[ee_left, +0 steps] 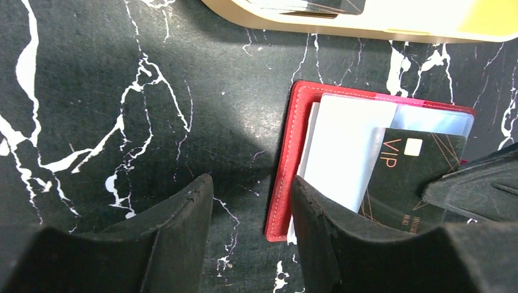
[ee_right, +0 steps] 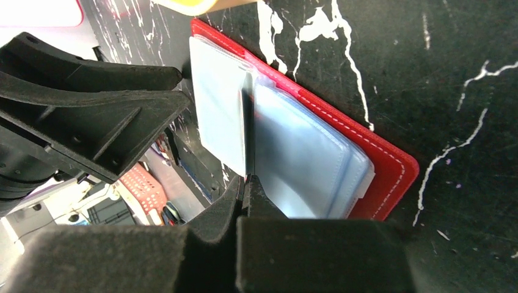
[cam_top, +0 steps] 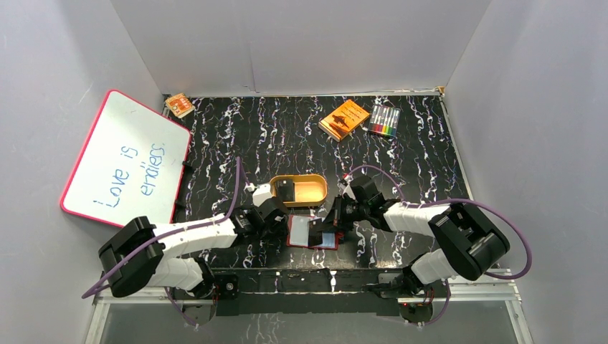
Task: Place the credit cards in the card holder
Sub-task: Insert the credit card into the card holder.
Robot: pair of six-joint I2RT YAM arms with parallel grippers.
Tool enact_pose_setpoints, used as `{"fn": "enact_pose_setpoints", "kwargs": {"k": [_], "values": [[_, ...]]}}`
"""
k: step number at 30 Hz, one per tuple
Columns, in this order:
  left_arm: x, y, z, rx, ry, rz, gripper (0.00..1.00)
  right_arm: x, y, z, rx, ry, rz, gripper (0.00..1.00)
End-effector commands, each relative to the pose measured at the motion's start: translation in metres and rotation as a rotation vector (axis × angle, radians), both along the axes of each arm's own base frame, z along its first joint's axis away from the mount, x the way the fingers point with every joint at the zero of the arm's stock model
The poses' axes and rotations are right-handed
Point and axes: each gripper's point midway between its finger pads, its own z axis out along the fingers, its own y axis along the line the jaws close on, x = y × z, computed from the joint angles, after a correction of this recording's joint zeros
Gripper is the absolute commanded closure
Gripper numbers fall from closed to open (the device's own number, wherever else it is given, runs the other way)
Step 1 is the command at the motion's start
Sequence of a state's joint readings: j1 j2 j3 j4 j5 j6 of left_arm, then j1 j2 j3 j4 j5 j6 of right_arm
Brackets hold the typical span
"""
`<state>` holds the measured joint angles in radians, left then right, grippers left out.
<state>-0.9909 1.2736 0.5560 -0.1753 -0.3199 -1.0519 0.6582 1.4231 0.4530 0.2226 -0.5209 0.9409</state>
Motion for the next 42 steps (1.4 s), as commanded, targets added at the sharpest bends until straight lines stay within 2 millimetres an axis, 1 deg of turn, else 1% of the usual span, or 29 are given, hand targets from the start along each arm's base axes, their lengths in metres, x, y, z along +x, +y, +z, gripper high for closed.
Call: {"fn": "enact_pose_setpoints", "kwargs": {"k": [1,12,21,30,42], "values": [[-0.019,0.013,-0.022,0.051,0.088,-0.021,0.53,0.009,0.0,-0.003,0.004,-0.023,-0.044,1.0],[-0.026,0.01,-0.029,0.032,0.125,-0.027,0.62,0.012,-0.006,-0.015,-0.026,-0.017,-0.111,1.0],[-0.029,0.01,-0.031,0.015,0.139,-0.022,0.69,0.016,-0.008,-0.018,-0.029,-0.031,-0.138,1.0],[-0.032,0.009,-0.033,0.009,0.151,-0.023,0.77,0.015,0.002,-0.015,-0.009,-0.033,-0.115,1.0],[-0.034,0.008,-0.033,-0.012,0.153,-0.021,0.81,0.01,0.016,-0.018,-0.004,-0.016,-0.094,1.0]]}}
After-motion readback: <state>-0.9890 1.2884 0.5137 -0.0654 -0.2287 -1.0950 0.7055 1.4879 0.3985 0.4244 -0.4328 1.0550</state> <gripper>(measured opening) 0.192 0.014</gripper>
